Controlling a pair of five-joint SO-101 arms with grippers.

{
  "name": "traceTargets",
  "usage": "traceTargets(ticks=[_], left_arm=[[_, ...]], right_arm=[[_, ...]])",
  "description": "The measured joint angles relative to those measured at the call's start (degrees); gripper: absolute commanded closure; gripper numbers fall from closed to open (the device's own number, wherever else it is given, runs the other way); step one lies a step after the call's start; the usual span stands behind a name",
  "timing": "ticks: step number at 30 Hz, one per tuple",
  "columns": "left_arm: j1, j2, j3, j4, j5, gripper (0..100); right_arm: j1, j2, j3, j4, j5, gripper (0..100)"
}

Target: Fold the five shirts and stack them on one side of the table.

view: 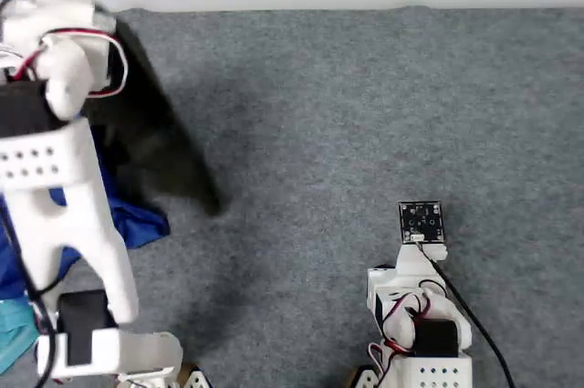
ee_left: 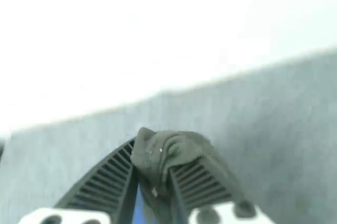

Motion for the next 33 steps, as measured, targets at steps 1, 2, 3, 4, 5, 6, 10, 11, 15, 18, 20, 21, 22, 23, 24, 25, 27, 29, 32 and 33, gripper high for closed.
traceTargets(ticks=[1, 2, 3, 4, 5, 6, 10, 11, 15, 18, 20, 21, 22, 23, 24, 25, 27, 29, 32, 33], left_arm=[[1.23, -0.44, -2.64, 0.00, 0.88, 100], [2.29, -0.70, -5.27, 0.00, 1.85, 100], [3.34, -0.79, -8.18, 0.00, 2.81, 100], [4.40, -0.79, -11.08, 0.00, 3.69, 100], [5.45, -0.88, -13.89, 0.00, 4.48, 100], [6.77, -0.97, -16.44, -0.09, 5.19, 100], [12.75, -2.11, -21.80, -3.34, 6.15, 100], [14.15, -2.29, -22.24, -4.31, 6.15, 100], [19.78, -2.29, -21.27, -6.33, 6.15, 100], [23.47, -2.29, -17.76, -7.91, 6.15, 100], [25.93, -2.29, -14.51, -9.41, 6.15, 100], [27.08, -2.29, -12.84, -10.29, 6.15, 100], [28.40, -2.29, -11.34, -11.08, 6.15, 100], [29.71, -2.20, -10.02, -12.04, 6.15, 100], [31.21, -2.20, -8.79, -13.19, 6.15, 100], [32.88, -2.20, -7.65, -14.24, 6.15, 100], [36.40, -2.20, -5.01, -16.18, 6.15, 100], [40.26, -2.20, -2.20, -17.76, 6.15, 100], [45.80, -2.11, -0.18, -20.04, 6.07, 100], [47.21, -2.11, -0.09, -20.84, 5.98, 100]], right_arm=[[0.00, 0.00, 0.00, 0.00, 0.00, 98.7], [0.00, 0.00, 0.00, 0.00, 0.00, 98.7], [0.00, 0.00, 0.00, 0.00, 0.00, 98.7], [0.00, 0.00, 0.00, 0.00, 0.00, 98.7], [0.00, 0.00, 0.00, 0.00, 0.00, 98.7], [0.00, 0.00, 0.00, 0.00, 0.00, 98.7], [0.00, 0.00, 0.00, 0.00, 0.00, 98.7], [0.00, 0.00, 0.00, 0.00, 0.00, 98.7], [0.00, 0.00, 0.00, 0.00, 0.00, 98.7], [0.00, 0.00, 0.00, 0.00, 0.00, 98.7], [0.00, 0.00, 0.00, 0.00, 0.00, 98.7], [0.00, 0.00, 0.00, 0.00, 0.00, 98.7], [0.00, 0.00, 0.00, 0.00, 0.00, 98.7], [0.00, 0.00, 0.00, 0.00, 0.00, 98.7], [0.00, 0.00, 0.00, 0.00, 0.00, 98.7], [0.00, 0.00, 0.00, 0.00, 0.00, 98.7], [0.00, 0.00, 0.00, 0.00, 0.00, 98.7], [0.00, 0.00, 0.00, 0.00, 0.00, 98.7], [0.00, 0.00, 0.00, 0.00, 0.00, 98.7], [0.00, 0.00, 0.00, 0.00, 0.00, 98.7]])
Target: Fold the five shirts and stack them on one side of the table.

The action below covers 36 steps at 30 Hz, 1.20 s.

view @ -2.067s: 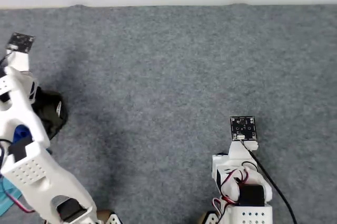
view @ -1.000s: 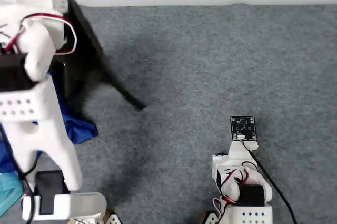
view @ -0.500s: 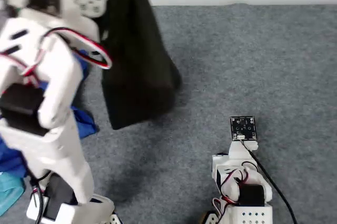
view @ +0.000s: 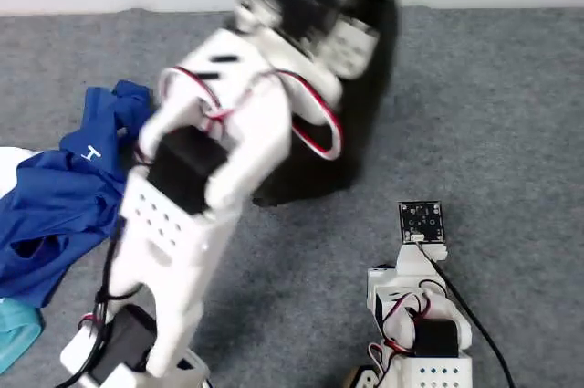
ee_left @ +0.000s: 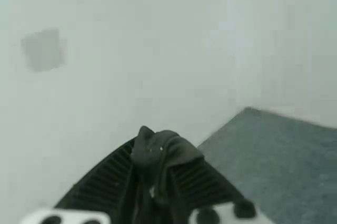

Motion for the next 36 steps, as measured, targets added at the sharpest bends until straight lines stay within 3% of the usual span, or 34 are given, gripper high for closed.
traceTargets(ticks=[5, 9, 17, 24, 29, 36], left_arm=[[2.46, -0.09, 0.53, -0.26, -4.04, 100], [0.18, -0.09, 3.60, 6.24, -4.57, 100], [-10.73, -0.09, 18.73, 21.54, -4.84, 100], [-22.86, -0.09, 34.99, 22.42, -5.27, 100], [-30.33, -0.09, 39.21, 22.51, -6.59, 100], [-32.00, -0.09, 39.21, 27.08, -6.77, 100]], right_arm=[[0.00, 0.00, 0.00, 0.00, 0.00, 98.7], [0.09, 0.00, 0.00, 0.00, 0.00, 98.7], [0.09, 0.00, 0.00, 0.00, 0.00, 98.7], [0.00, 0.00, 0.00, 0.00, 0.00, 98.7], [0.09, 0.00, 0.00, 0.00, 0.00, 98.7], [0.00, 0.00, 0.00, 0.00, 0.00, 98.7]])
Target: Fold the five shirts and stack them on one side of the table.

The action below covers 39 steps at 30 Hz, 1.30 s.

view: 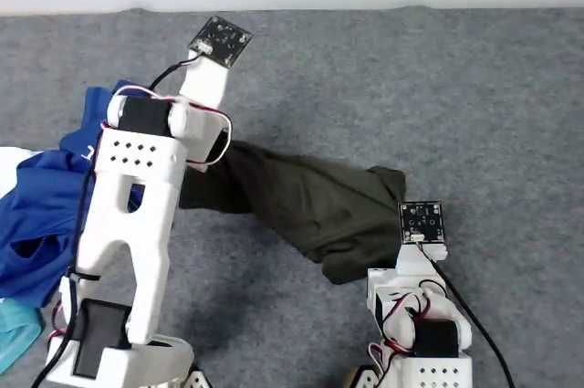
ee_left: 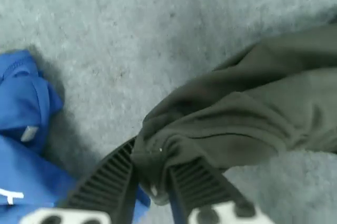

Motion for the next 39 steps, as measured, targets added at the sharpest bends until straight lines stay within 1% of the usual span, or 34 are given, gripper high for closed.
traceTargets(ticks=[6, 11, 19, 21, 25, 27, 30, 33, 36, 39], left_arm=[[-0.35, 0.00, -4.22, 7.47, -0.09, 100], [-0.35, 0.00, -5.01, 13.19, -0.09, 100], [-0.35, 0.00, -5.01, 14.33, -0.09, 100], [-0.35, 0.00, -5.01, 14.33, -0.09, 100], [-0.35, 0.00, -5.01, 14.51, -0.09, 97], [-0.35, 0.00, -5.01, 14.51, -0.09, 95], [-0.35, 0.00, -5.01, 14.51, -0.09, 95], [-0.35, 0.00, -5.01, 14.51, -0.09, 95], [-0.35, 0.00, -5.01, 14.51, -0.09, 95], [-0.35, 0.00, -5.01, 14.51, -0.09, 95]], right_arm=[[0.00, 0.00, 0.00, 0.00, 0.00, 98.7], [0.00, 0.00, 0.00, 0.00, 0.00, 98.7], [0.53, 0.00, 0.00, 0.00, 0.00, 98.4], [3.43, 0.00, -0.09, 0.00, 2.55, 98.4], [10.02, 0.00, -5.71, -0.88, 16.00, 98.3], [13.36, -0.09, -9.41, -1.41, 20.84, 98.3], [16.53, -0.09, -15.30, -1.32, 22.59, 98.4], [16.70, -0.44, -19.87, 0.97, 23.12, 98.7], [14.59, 1.23, -24.00, 5.01, 23.21, 98.8], [11.96, 8.26, -29.89, 8.53, 23.21, 98.8]])
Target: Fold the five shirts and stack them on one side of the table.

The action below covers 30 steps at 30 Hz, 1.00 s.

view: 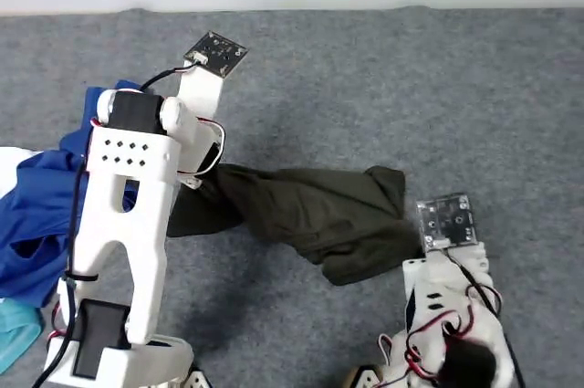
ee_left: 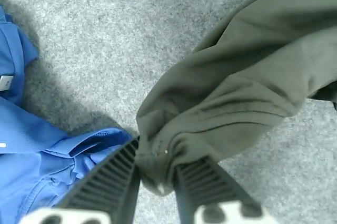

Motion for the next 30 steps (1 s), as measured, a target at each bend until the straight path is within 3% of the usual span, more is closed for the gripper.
traceTargets(ticks=[5, 13, 19, 30], left_arm=[[-0.70, 0.00, 0.00, 0.00, 0.09, 100], [-9.23, 0.00, 0.00, 0.00, 2.81, 100], [-14.42, 0.00, 1.76, -5.01, 2.90, 100], [-21.10, 0.00, 13.36, -24.44, 2.99, 100]], right_arm=[[-4.48, 20.66, -13.63, 5.54, 0.00, 98.8], [-16.53, 56.18, -34.64, 13.01, 0.18, 98.8], [-22.42, 66.90, -35.43, 6.51, 3.34, 98.7], [-22.51, 72.88, -35.43, 5.19, 3.78, 98.7]])
